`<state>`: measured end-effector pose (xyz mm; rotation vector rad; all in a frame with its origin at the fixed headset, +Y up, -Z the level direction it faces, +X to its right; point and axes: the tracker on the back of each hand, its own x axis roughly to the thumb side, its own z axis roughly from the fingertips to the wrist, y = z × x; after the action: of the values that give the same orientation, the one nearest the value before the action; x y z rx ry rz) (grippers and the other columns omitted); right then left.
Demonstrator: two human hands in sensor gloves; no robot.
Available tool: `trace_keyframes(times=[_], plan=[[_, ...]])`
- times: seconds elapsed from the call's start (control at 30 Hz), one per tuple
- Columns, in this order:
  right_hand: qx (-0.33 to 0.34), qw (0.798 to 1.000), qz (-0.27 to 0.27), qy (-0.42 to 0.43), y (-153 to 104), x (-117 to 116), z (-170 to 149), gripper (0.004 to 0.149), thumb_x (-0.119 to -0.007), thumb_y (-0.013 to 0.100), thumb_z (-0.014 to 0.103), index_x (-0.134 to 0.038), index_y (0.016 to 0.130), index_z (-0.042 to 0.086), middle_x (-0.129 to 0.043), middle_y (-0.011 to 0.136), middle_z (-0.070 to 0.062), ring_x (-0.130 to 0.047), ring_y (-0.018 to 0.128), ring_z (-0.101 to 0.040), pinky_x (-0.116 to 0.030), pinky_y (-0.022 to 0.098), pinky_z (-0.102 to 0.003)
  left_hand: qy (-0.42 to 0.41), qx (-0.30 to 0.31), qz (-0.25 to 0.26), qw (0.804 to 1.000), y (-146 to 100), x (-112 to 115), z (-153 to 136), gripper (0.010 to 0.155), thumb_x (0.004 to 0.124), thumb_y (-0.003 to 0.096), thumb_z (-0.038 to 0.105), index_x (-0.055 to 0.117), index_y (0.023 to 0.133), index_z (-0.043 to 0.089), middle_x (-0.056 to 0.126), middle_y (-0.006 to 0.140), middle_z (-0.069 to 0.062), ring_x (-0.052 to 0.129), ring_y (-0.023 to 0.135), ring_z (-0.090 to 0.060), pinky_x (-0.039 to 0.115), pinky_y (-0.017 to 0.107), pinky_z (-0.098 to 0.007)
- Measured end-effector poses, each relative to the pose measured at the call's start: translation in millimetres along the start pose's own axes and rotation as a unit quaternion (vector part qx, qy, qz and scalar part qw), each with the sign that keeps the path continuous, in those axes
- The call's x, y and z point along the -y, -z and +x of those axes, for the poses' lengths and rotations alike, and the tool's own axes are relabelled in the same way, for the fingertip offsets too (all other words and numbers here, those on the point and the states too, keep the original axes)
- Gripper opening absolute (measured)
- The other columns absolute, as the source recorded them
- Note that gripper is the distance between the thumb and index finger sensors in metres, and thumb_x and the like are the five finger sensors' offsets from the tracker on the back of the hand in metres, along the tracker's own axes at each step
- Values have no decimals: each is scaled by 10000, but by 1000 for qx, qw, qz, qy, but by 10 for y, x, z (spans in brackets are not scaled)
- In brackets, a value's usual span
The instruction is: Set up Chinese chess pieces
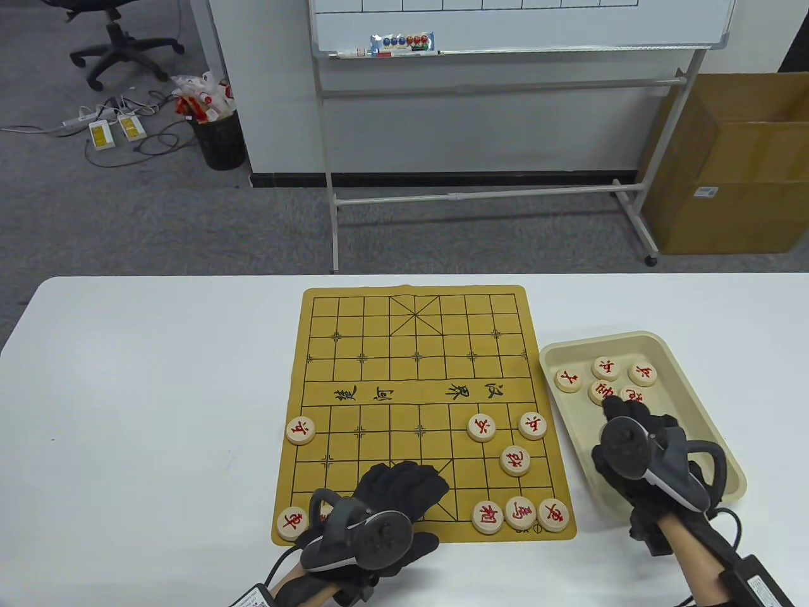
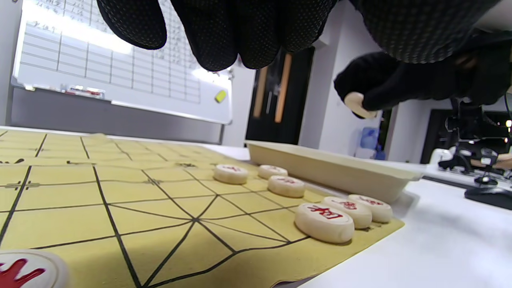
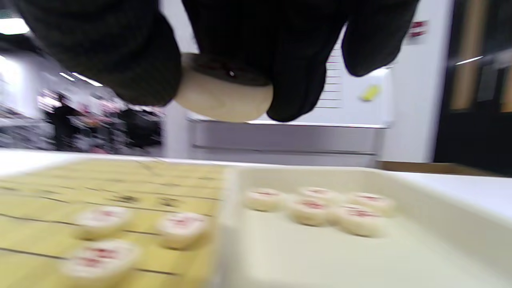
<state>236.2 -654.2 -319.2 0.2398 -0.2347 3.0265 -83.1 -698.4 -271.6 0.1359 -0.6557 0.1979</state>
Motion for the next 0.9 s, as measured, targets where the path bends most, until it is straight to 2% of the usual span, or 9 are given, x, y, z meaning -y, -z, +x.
trace_keyframes(times=[0.13, 0.2, 0.33, 0.5, 0.63, 0.7, 0.8, 0.83, 0.9], plan=[[79, 993, 19, 87, -109, -58, 442, 696, -857, 418, 446, -677, 1022, 149, -730, 1028, -166, -904, 829, -335, -632, 723, -616, 0, 2, 20, 1000, -25, -38, 30, 776, 741, 351, 576, 527, 1046, 305, 628, 1133, 22, 686, 1071, -244, 598, 778, -576], [120, 984, 25, 131, -176, -130, 675, 679, -850, 419, 451, -713, 1014, 153, -753, 1022, -156, -908, 819, -338, -640, 721, -610, -2, 4, 49, 999, -50, -73, 51, 770, 749, 350, 569, 529, 1041, 309, 639, 1123, 26, 703, 1058, -239, 614, 775, -567], [158, 962, 57, 214, -250, -301, 927, 698, -856, 411, 476, -697, 1005, 145, -791, 1001, -133, -939, 792, -316, -672, 709, -585, 24, 29, 95, 995, -93, -103, 146, 751, 792, 342, 540, 548, 1025, 345, 687, 1071, 33, 757, 999, -231, 651, 763, -541], [166, 923, 105, 330, -308, -442, 998, 695, -862, 413, 469, -725, 989, 106, -814, 976, -169, -954, 764, -338, -681, 694, -590, 96, 64, 135, 984, -125, -77, 293, 642, 831, 320, 525, 669, 935, 437, 746, 984, 70, 807, 910, -188, 679, 745, -502], [159, 895, 123, 397, -332, -508, 1010, 702, -865, 413, 469, -745, 975, 66, -838, 945, -204, -975, 721, -351, -695, 675, -595, 92, 70, 176, 978, -119, -135, 328, 513, 841, 311, 513, 777, 819, 474, 814, 898, 105, 863, 829, -156, 724, 713, -467], [158, 884, 127, 420, -333, -492, 1018, 704, -866, 413, 463, -746, 972, 52, -841, 940, -211, -977, 715, -357, -697, 673, -596, 90, 74, 176, 978, -123, -150, 331, 521, 842, 306, 509, 775, 822, 491, 817, 892, 110, 868, 824, -152, 732, 708, -461], [172, 887, 127, 408, -353, -478, 1035, 704, -854, 426, 457, -723, 991, 58, -816, 962, -211, -958, 741, -357, -676, 685, -599, 95, 76, 184, 975, -130, -197, 333, 495, 863, 281, 510, 815, 773, 495, 835, 867, 131, 883, 813, -134, 746, 704, -453], [171, 893, 109, 402, -373, -464, 1048, 703, -841, 438, 444, -707, 1007, 52, -794, 979, -221, -938, 768, -368, -655, 690, -607, 101, 70, 184, 975, -124, -204, 324, 492, 869, 281, 507, 817, 770, 490, 832, 878, 130, 883, 823, -134, 750, 704, -453], [165, 918, 63, 356, -432, -428, 1057, 723, -807, 455, 438, -647, 1047, 54, -719, 1031, -231, -869, 839, -409, -596, 712, -628, 112, 52, 179, 976, -103, -224, 263, 496, 871, 282, 508, 824, 772, 449, 838, 900, 131, 894, 845, -131, 768, 698, -447]])
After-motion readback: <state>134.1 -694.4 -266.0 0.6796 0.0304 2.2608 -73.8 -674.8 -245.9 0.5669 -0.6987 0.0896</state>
